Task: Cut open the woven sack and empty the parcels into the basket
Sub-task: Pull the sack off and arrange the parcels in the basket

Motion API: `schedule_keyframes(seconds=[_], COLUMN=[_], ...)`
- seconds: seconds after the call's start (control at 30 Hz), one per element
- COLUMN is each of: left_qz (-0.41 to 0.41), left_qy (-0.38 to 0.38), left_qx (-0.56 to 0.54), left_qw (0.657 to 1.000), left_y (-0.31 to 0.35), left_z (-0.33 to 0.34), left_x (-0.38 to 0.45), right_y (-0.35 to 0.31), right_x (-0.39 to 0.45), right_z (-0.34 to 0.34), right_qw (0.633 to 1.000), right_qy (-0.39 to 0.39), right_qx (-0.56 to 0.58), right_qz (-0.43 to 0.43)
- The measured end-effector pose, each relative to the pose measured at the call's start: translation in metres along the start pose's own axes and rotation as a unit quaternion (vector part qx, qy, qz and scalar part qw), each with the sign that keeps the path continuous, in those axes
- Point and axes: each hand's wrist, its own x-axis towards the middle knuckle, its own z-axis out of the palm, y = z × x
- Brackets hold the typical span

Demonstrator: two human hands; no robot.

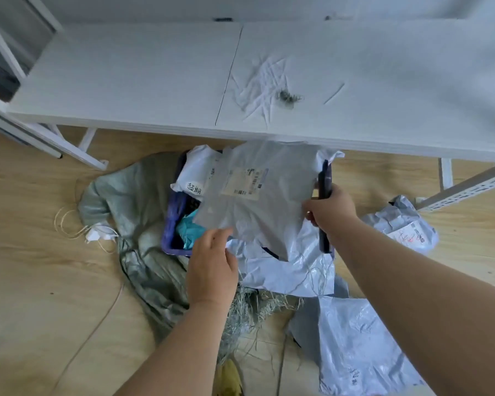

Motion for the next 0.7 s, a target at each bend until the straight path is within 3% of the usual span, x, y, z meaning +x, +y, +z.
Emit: schedule_keyframes(seconds=[0.1, 0.2, 0.3, 0.4, 0.57, 0.63, 0.7], left_qz=[-0.008, 0.037, 0.050, 0.076, 0.051, 0.074, 0.081], left_qy=[0.020, 0.047, 0.098, 0.100, 0.122, 0.115, 0.072], left_qx=[0.018, 0.000, -0.037, -0.003, 0.041, 0.042, 0.049], left_qw=[1.000, 0.998, 0.993, 0.992, 0.990, 0.990, 0.993], left_y=[-0.007, -0.012, -0.016, -0.028, -0.037, -0.035, -0.036], left_z=[0.049, 0.082, 0.101, 0.116, 0.131, 0.138, 0.145], left_x=[0.018, 0.041, 0.063, 0.085, 0.119, 0.129, 0.130], right_y=[0.030, 0.059, 0.080, 0.080, 0.057, 0.053, 0.053], right_x=[0.037, 0.062, 0.076, 0.092, 0.113, 0.109, 0.100], right_z=[0.008, 0.020, 0.027, 0.032, 0.042, 0.052, 0.069], right_qw=[0.999, 0.993, 0.980, 0.974, 0.970, 0.943, 0.905], right_qy=[0.022, 0.035, 0.013, 0.021, 0.170, 0.224, 0.224], right_qx=[-0.033, -0.107, -0.191, -0.207, -0.087, -0.095, -0.163], right_qz=[-0.023, -0.038, -0.057, -0.090, -0.149, -0.227, -0.324])
